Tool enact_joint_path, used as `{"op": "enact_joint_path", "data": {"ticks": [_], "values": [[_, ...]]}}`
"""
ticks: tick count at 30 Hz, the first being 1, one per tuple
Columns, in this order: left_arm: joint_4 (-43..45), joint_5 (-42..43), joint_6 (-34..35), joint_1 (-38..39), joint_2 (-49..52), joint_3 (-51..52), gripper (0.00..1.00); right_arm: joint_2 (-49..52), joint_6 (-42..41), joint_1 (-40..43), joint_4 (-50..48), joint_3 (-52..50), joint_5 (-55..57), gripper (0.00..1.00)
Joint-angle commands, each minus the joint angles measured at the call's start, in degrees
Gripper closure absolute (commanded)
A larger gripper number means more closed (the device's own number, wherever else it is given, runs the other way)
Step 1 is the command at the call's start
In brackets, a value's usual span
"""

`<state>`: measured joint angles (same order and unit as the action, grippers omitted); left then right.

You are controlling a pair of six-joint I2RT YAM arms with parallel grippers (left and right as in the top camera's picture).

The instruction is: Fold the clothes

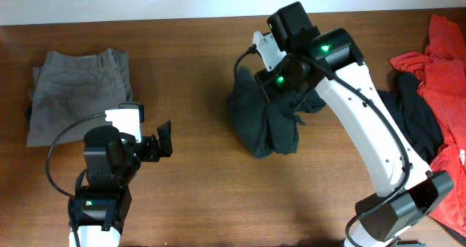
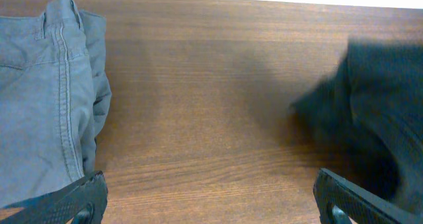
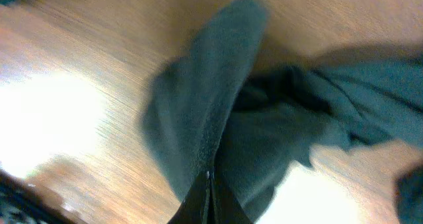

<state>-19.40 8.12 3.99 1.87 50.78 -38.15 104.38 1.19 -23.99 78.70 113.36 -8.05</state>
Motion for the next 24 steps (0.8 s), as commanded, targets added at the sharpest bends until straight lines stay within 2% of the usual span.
{"op": "enact_joint_path", "data": {"ticks": [1,3,6,9,11,14,16,19,21,22,23,24], "values": [[1.9,-0.37,0.33,0.22,1.84,-1.22,0.01,2.12,2.69,0.39,0.81,-0.57,1.62,0.96],[3.56,0.02,0.35,0.22,2.91,-1.22,0.01,1.97,9.6,0.17,0.61,-0.22,-6.12,0.96],[6.43,2.73,0.35,0.24,4.76,-1.22,0.01,1.92,15.3,-0.87,-0.66,0.61,-16.68,0.96],[8.79,8.07,0.37,0.24,7.28,-1.22,0.01,1.92,16.68,-2.84,-6.19,0.98,-23.61,0.96],[8.83,8.66,0.35,0.22,8.57,-1.22,0.01,1.92,16.59,-4.02,-12.04,0.98,-25.9,0.96],[8.68,8.68,0.35,0.24,10.21,-1.22,0.01,1.95,12.72,-5.27,-24.65,0.98,-24.39,0.96],[8.68,8.68,0.35,0.22,10.4,-1.22,0.01,1.95,7.15,-5.25,-30.69,0.98,-18.73,0.96],[8.7,8.66,0.35,0.22,10.38,-1.22,0.01,2.16,3.26,-4.85,-35.56,0.98,-8.09,0.96],[8.66,8.68,0.35,0.24,10.38,-1.22,0.01,2.38,0.94,-4.48,-35.3,0.98,-1.66,0.95],[8.59,8.7,0.35,0.24,10.38,-1.22,0.01,2.38,0.28,-4.28,-33.94,0.98,-0.09,0.88],[8.39,8.7,0.35,0.24,10.38,-1.22,0.01,2.38,0.24,-3.98,-31.8,0.98,0.11,0.74],[8.0,8.79,0.35,0.24,10.38,-1.22,0.01,2.38,0.24,-3.65,-28.52,0.98,0.11,0.64]]}}
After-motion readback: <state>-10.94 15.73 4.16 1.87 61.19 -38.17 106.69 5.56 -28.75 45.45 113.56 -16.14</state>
